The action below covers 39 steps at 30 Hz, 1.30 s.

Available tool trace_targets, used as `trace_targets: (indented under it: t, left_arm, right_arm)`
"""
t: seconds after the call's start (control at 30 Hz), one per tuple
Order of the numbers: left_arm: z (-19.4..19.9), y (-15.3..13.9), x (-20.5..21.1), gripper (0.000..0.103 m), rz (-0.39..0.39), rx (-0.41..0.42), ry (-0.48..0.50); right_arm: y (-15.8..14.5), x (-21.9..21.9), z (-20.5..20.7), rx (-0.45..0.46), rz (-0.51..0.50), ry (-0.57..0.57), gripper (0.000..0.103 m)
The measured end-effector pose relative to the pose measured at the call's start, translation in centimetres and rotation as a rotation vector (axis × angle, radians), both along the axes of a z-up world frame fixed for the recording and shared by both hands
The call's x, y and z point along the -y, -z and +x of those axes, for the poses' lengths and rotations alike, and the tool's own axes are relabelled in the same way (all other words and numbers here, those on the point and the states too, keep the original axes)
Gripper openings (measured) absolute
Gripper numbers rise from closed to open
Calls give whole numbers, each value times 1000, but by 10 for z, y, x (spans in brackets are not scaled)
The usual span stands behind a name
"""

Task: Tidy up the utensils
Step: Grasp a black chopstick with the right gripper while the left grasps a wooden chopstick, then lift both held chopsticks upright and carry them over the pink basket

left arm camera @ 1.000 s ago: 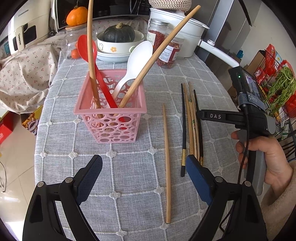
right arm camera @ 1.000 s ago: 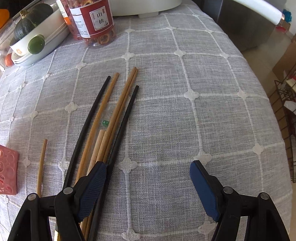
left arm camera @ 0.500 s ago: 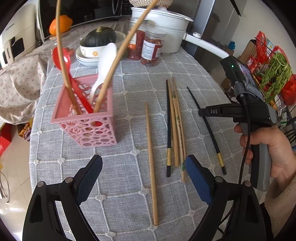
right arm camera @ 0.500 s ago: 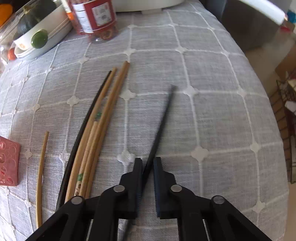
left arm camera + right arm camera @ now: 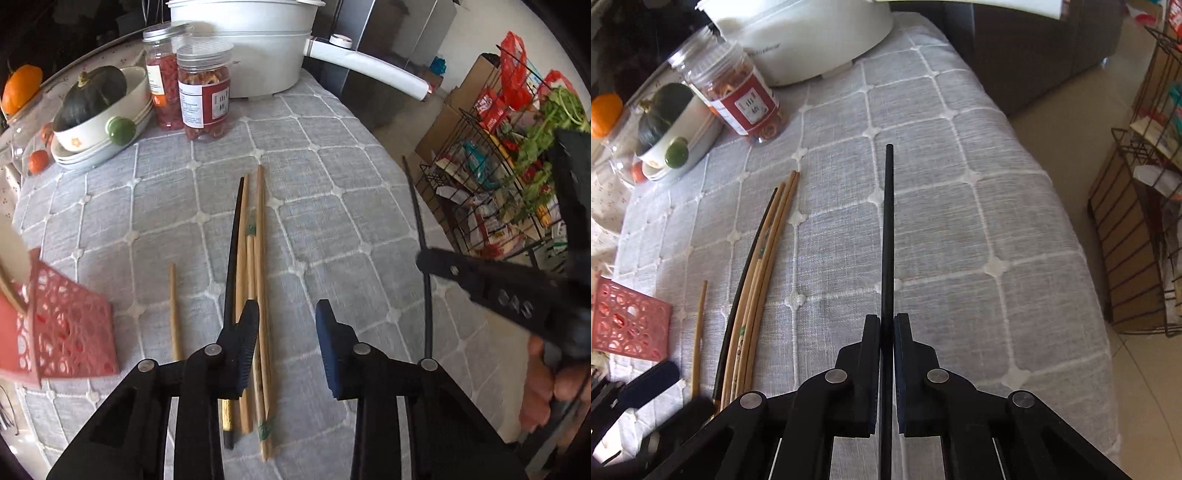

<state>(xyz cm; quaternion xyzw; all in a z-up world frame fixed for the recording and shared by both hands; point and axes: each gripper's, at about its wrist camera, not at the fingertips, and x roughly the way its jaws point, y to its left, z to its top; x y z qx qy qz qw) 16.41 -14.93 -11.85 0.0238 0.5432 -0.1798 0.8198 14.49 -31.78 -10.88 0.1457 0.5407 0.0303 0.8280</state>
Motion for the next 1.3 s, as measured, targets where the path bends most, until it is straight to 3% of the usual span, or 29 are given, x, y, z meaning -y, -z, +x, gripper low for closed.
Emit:
trace_targets:
  t: [0.13,0.37,0.57,0.63,0.7,0.87,1.3]
  left_arm:
    - [44,9,21,20,31,35,-18]
    - [97,29,37,18,101,31,-56]
    - [114,52,40,18,148,-56,-82]
    - [115,52,40,18,152,-46,-78]
    - [114,52,42,9,158,-42,-69]
    - [90,34,42,4,161,8,-29]
    - [-33,-74,0,4,14,270,40]
  right_arm:
    - [-5,15,-6,10,37,11,4]
    - [-5,32,-5,14,70,2,4]
    - [-9,36,-5,26,99,1,4]
    - [-11,35,-5,30,99,0,4]
    - [-11,34,-5,31,96,0,4]
    - [-16,33,-7,40,100,18,4]
    - [-55,12,-43,148,126,40,4]
